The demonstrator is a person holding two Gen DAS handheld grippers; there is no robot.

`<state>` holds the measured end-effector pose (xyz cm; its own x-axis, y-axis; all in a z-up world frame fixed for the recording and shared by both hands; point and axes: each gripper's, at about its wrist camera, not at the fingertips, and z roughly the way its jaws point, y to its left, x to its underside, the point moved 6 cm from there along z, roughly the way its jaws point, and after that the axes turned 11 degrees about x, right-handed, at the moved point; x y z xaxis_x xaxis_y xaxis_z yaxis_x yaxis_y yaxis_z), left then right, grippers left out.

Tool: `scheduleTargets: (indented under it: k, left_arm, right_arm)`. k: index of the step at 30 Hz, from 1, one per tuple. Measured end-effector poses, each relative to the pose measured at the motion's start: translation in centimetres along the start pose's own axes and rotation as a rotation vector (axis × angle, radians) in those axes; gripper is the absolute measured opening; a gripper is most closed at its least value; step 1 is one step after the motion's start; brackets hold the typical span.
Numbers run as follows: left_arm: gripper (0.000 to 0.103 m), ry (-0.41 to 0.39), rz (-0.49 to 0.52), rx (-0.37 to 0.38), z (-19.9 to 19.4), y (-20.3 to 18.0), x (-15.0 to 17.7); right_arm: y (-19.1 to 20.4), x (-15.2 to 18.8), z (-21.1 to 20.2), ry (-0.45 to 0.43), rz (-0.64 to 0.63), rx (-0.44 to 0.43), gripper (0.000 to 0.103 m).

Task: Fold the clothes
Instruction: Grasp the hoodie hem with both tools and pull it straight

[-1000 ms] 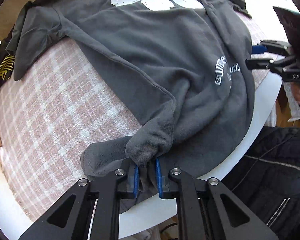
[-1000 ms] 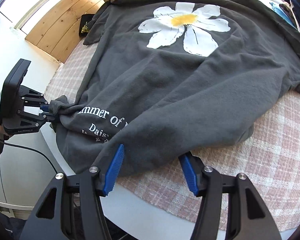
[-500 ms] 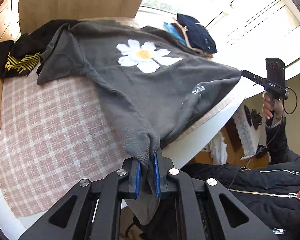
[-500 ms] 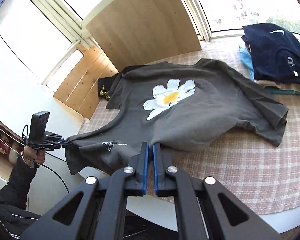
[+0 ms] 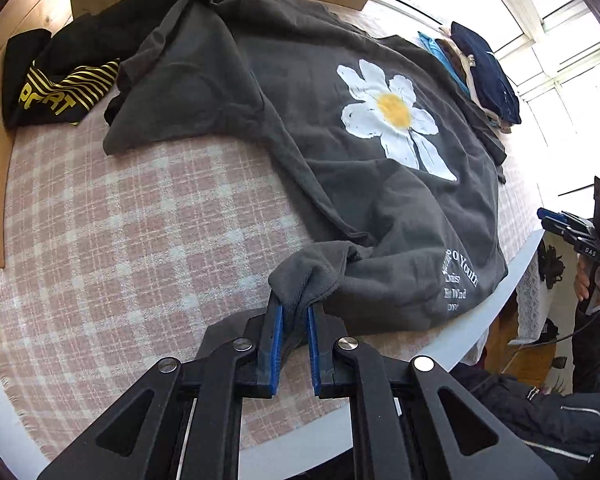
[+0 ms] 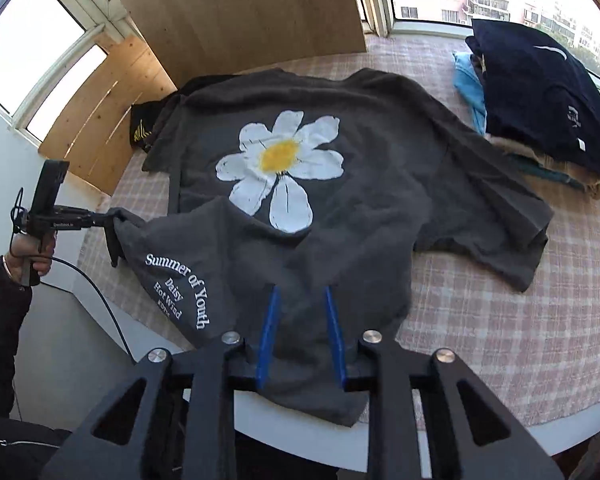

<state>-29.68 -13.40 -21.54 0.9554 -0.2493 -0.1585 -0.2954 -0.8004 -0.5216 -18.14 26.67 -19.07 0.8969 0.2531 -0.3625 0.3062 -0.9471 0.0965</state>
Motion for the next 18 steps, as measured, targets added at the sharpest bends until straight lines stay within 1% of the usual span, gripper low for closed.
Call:
scheduleTargets:
  k: [2, 5, 7, 8, 10, 11, 13, 16, 17, 18]
  left_arm:
    - [0.01, 0.008, 0.005, 0.017, -0.2, -0.3, 1.0]
    - [0.01, 0.018, 0.012, 0.031, -0.6, -0.7, 2.4]
    - [0.01, 0.026, 0.009, 0.037, -0.7, -0.8, 2.7]
    - [0.01, 0.029, 0.008, 0.039, -0.7, -0.8, 2.8]
    - [0.01, 0.032, 0.001, 0.044, -0.7, -0.7, 2.9]
    - [0.01, 0.031, -0.004, 0.047, -0.7, -0.6, 2.8]
    - [0.009, 0.029, -0.006, 0.051, -0.7, -0.6, 2.6]
    - [0.009, 0.032, 0.004, 0.053, -0.5, -1.0, 2.4]
    - [0.009, 0.033, 0.008, 0.053, -0.5, -1.1, 2.3]
    - [0.009, 0.036, 0.013, 0.05, -0.4, -1.2, 2.3]
  right_arm:
    - [-0.3, 3.7, 1.8, 0.042, -0.006, 0.051, 0.039]
    - [-0.6, 8.2, 3.4, 0.107, 0.014, 0.057, 0.039]
    - [-0.2, 10.2, 3.8, 0.115, 0.001, 0.05, 0.041]
    - [-0.1, 10.8, 3.9, 0.112, -0.019, 0.068, 0.042]
    - [-0.1, 11.4, 4.2, 0.092, -0.053, 0.118, 0.042]
    - [0.0, 11.4, 4.3, 0.086, -0.067, 0.123, 0.042]
    - [0.1, 11.5, 4.7, 0.089, -0.087, 0.115, 0.045]
    - [-0.1, 11.5, 5.6, 0.098, -0.098, 0.123, 0.045]
    - [-0.3, 11.6, 5.8, 0.095, -0.096, 0.115, 0.045]
    - [-0.2, 11.6, 5.9, 0.09, -0.096, 0.089, 0.045]
